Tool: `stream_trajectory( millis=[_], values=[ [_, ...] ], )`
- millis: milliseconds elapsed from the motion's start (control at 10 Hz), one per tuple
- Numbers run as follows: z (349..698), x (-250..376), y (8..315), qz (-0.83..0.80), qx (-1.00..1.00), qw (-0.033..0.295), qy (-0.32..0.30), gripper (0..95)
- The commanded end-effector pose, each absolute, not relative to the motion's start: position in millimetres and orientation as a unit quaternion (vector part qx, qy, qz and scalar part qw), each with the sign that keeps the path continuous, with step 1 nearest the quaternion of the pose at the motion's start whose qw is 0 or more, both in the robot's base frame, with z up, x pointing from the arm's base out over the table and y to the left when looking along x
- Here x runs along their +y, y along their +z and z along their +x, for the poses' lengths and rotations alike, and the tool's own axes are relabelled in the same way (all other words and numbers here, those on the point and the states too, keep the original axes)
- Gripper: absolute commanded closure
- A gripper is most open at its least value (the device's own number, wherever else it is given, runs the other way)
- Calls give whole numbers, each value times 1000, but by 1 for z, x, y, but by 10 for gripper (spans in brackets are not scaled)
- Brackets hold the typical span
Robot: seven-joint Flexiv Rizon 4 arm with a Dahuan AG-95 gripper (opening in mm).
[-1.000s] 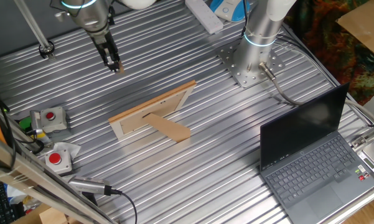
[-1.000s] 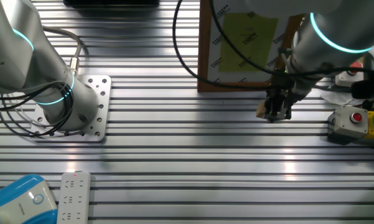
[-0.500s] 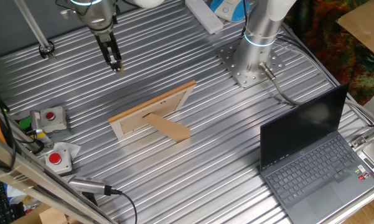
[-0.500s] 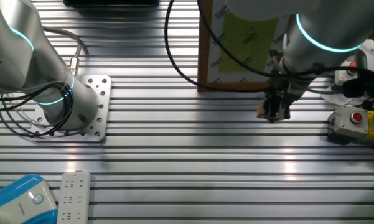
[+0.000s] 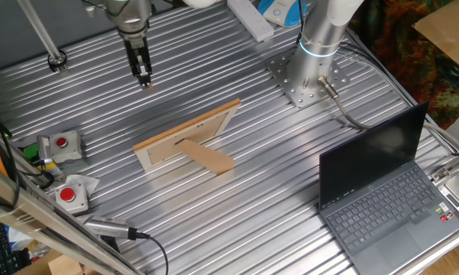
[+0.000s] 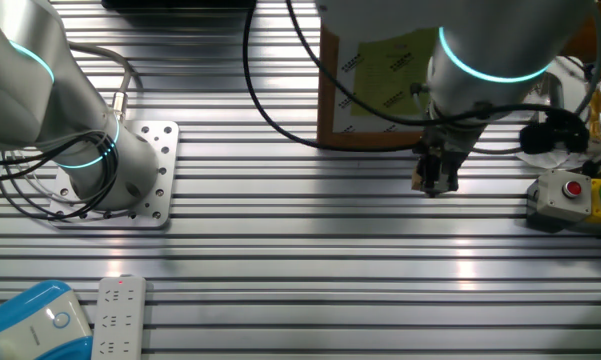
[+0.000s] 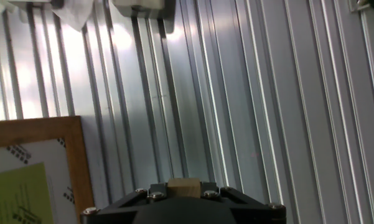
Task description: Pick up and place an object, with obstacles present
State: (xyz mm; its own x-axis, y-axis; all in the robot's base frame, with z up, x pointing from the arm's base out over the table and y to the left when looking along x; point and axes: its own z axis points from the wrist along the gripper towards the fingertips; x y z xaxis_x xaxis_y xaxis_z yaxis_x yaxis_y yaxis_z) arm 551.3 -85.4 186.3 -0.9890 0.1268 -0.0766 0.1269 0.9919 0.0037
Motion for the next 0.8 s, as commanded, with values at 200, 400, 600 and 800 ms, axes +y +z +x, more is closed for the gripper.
stream_trajectory(
  millis=[200, 400, 600, 800],
  values=[
    [552, -85, 186, 54, 997, 50, -4, 950],
    [552, -85, 186, 52, 997, 54, -3, 950],
    [552, -85, 186, 53, 997, 52, 3, 950],
    [552, -85, 186, 52, 997, 51, 2, 950]
  ],
)
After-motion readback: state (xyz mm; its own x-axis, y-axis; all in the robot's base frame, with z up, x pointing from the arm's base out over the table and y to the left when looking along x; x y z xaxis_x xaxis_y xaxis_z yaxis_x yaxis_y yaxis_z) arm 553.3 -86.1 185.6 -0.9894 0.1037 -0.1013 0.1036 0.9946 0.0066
